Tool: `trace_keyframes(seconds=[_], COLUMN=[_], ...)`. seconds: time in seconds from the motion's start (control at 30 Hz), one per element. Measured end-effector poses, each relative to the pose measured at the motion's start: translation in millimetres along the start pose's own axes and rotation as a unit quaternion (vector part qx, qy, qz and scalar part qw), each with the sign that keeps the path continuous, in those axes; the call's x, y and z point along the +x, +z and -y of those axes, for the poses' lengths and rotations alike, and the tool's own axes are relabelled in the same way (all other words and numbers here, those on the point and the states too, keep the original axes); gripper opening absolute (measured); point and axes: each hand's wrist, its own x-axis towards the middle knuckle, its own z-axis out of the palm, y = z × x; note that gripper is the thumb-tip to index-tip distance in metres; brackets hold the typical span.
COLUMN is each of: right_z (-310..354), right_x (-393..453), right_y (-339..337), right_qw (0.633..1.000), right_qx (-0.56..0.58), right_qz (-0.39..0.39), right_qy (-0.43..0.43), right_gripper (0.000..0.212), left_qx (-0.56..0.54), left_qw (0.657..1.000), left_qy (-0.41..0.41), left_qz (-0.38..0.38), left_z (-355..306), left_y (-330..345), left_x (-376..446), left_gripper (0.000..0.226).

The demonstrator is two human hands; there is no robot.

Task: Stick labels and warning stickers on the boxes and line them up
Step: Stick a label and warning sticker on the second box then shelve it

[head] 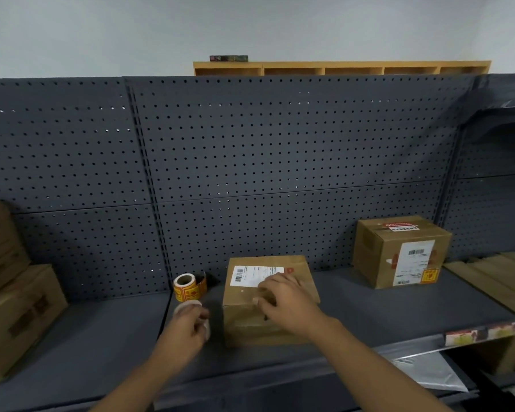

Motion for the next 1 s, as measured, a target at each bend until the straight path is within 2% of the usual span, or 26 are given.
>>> trace_keyframes(seconds=[0.1, 0.2, 0.33, 0.47, 0.53, 0.7, 0.77, 0.87, 1.0], right_z=[11.2, 24.3, 43.1, 55.7, 61.1, 70.8, 74.8, 81.6, 89.8], right_x=[6.6, 11.6, 17.1, 20.6, 20.7, 17.6, 14.5, 9.2, 9.0], right_y=[6.3, 8.1, 14.4, 22.9, 25.9, 33.9, 38.8, 47.4, 60.6], right_qw=[0.999, 0.997, 0.994, 0.992, 0.991, 0.987, 0.986, 0.983, 0.979], right_qx=[0.003, -0.006, 0.009, 0.007, 0.007, 0.016, 0.015, 0.012, -0.003], right_qz=[-0.04, -0.077, -0.102, -0.114, -0.122, -0.134, -0.138, -0.16, -0.187], right_qy=[-0.001, -0.013, -0.029, -0.047, -0.059, -0.089, -0.093, -0.09, -0.083], right_gripper=[0.034, 0.029, 0.029, 0.025, 0.023, 0.026, 0.025, 0.021, 0.019], left_qx=[0.057, 0.112, 0.186, 0.24, 0.246, 0.236, 0.228, 0.252, 0.193], left_qw=[0.997, 0.99, 0.979, 0.966, 0.966, 0.966, 0.968, 0.963, 0.978], left_qy=[0.051, 0.083, 0.071, 0.084, 0.079, 0.088, 0.086, 0.093, 0.065], left_qz=[-0.004, -0.028, -0.047, -0.036, -0.027, -0.058, -0.056, -0.036, -0.046], left_z=[15.1, 18.4, 30.6, 43.1, 45.5, 51.8, 60.0, 70.6, 62.8], left_y=[-1.4, -4.3, -11.2, -15.7, -17.7, -24.7, -28.7, -33.1, -35.7], left_x=[-7.6, -9.1, -14.0, -18.1, -18.2, -13.5, -11.1, -7.2, -0.1], left_gripper=[0.031, 0.035, 0.037, 0.056, 0.061, 0.063, 0.061, 0.043, 0.028])
